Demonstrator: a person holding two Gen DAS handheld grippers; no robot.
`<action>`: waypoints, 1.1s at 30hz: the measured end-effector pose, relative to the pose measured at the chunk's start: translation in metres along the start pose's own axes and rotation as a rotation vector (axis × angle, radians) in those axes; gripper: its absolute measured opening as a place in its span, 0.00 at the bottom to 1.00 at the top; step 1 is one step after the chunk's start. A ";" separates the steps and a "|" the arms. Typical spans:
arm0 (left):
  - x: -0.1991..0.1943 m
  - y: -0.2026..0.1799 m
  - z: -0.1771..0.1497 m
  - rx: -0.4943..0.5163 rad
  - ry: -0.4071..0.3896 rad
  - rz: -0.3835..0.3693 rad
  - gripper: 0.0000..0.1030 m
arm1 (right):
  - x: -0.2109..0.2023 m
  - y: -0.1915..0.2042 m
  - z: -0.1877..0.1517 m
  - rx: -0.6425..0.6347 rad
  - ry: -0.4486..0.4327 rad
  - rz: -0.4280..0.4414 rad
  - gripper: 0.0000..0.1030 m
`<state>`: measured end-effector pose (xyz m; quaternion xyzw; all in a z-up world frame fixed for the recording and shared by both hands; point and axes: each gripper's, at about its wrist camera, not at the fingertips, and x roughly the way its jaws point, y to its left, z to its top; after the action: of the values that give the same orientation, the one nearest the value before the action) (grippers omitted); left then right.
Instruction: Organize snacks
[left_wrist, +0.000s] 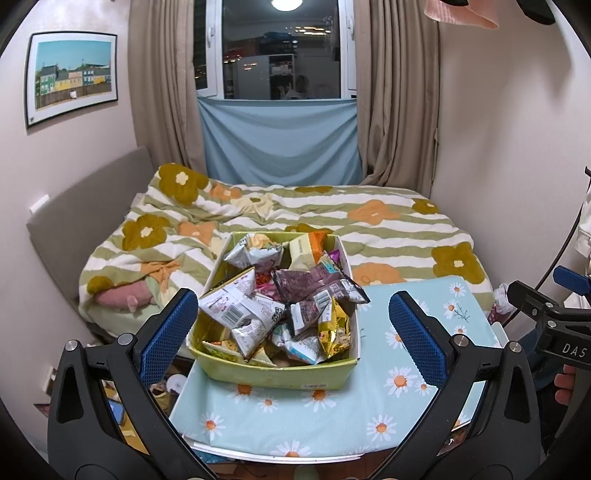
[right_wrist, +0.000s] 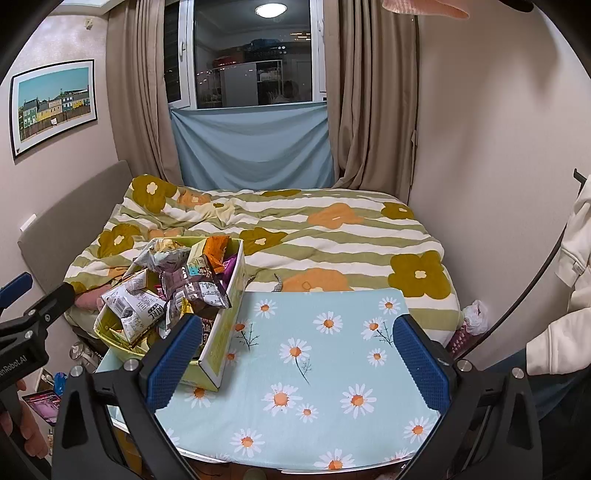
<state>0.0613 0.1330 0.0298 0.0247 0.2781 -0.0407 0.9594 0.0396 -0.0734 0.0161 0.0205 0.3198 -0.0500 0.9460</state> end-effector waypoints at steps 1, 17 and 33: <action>0.000 0.000 0.000 -0.001 0.000 -0.001 1.00 | 0.000 0.000 0.000 0.000 0.000 0.000 1.00; 0.001 -0.003 0.004 -0.011 0.000 -0.012 1.00 | 0.002 -0.001 -0.001 0.002 0.012 0.003 1.00; 0.002 -0.007 0.004 0.001 0.003 0.010 1.00 | 0.004 -0.003 -0.003 0.008 0.014 0.001 1.00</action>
<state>0.0647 0.1260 0.0319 0.0265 0.2794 -0.0360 0.9591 0.0411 -0.0770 0.0112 0.0246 0.3261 -0.0508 0.9437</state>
